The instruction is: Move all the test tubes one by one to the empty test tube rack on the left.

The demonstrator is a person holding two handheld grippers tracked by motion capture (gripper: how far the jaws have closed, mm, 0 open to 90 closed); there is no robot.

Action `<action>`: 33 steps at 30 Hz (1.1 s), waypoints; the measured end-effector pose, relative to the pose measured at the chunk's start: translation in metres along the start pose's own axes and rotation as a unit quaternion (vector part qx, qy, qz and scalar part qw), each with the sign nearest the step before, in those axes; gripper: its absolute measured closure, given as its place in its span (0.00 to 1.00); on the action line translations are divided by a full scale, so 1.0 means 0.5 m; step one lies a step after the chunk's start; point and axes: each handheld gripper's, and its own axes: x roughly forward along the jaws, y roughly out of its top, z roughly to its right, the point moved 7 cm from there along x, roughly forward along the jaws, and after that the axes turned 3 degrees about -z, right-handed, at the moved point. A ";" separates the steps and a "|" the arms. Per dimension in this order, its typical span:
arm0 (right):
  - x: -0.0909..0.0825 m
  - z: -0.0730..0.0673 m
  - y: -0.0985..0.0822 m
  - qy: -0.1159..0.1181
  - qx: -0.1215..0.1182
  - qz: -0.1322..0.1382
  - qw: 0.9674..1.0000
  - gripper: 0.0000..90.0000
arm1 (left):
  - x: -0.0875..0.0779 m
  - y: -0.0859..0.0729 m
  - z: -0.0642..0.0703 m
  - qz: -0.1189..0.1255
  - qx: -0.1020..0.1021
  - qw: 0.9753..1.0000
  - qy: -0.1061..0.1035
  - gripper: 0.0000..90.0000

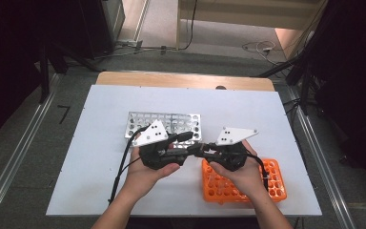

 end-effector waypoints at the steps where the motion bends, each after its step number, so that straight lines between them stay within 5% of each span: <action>1: -0.001 -0.002 0.001 0.001 -0.004 0.000 1.000 0.82 | 0.003 -0.001 0.001 -0.001 0.000 1.000 0.002 0.61; 33: -0.001 -0.020 0.010 0.019 -0.014 -0.005 1.000 0.82 | 0.016 -0.003 0.012 -0.001 0.019 1.000 0.003 0.83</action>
